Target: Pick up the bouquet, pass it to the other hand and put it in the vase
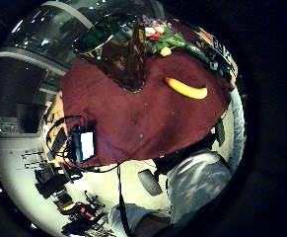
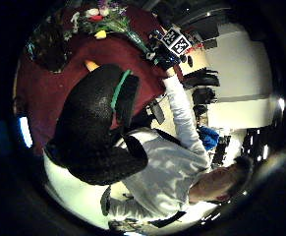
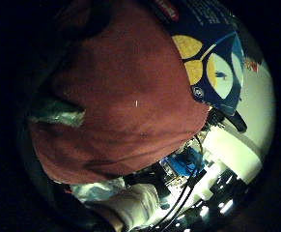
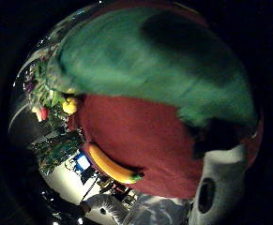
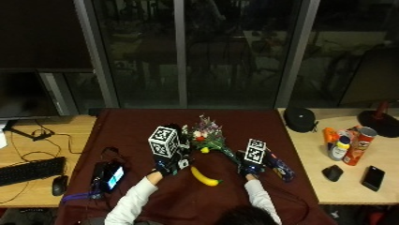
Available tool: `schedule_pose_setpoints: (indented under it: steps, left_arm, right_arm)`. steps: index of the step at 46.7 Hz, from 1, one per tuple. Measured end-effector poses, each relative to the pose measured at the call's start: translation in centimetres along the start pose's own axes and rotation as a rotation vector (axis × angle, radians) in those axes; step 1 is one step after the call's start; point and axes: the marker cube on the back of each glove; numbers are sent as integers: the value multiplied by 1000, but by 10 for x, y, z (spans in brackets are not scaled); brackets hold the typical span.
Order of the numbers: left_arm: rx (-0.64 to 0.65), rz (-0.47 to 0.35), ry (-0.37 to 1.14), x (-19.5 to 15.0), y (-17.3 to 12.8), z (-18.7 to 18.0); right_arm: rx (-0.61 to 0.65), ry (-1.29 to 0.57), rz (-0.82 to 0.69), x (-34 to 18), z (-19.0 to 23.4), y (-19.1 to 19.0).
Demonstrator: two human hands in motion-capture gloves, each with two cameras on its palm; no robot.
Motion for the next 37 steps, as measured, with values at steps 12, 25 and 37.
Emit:
schedule_pose_setpoints:
  steps: [12, 25, 37]
  left_arm:
    - [-6, -6, -13, 0, 2, -5]
    - [17, -20, 23, -4, 1, -23]
    - [-37, 54, 329, 17, -17, -33]
  right_arm:
    - [-44, -37, 26, 3, -19, 0]
    - [529, -402, -10, 9, -36, -36]
    - [549, -1000, -157, -5, -83, -11]
